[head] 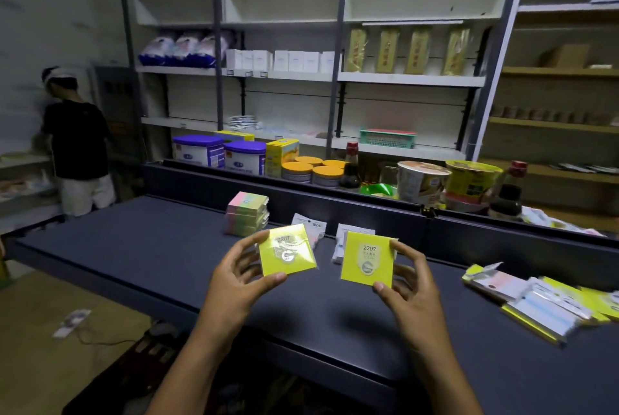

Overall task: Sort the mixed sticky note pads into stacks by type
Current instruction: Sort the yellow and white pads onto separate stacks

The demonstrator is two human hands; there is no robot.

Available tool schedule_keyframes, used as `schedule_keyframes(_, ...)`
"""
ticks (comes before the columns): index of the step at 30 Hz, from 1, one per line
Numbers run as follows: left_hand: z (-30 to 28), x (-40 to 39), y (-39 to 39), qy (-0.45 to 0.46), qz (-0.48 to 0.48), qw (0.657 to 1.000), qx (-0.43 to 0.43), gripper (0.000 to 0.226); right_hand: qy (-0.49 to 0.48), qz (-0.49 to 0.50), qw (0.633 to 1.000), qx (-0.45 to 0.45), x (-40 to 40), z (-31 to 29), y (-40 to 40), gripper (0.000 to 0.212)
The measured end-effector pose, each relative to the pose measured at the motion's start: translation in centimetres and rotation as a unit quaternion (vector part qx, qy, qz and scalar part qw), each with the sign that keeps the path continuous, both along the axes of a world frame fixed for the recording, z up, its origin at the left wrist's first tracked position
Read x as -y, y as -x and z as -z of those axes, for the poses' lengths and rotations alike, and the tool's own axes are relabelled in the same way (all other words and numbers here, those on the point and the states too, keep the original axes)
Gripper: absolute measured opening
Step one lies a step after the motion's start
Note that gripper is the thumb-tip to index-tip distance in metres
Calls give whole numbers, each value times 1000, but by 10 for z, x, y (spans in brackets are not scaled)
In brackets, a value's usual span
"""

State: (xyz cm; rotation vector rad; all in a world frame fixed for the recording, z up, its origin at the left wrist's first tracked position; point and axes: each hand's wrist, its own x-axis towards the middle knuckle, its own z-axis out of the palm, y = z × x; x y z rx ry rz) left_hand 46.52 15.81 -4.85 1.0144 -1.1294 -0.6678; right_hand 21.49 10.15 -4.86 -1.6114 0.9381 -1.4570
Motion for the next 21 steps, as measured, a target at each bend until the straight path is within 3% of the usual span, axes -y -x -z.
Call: schedule_keyframes(21, 0, 60, -221, -4, 19, 999, 47, 64, 18, 24, 1000, -1, 44, -1, -215, 63)
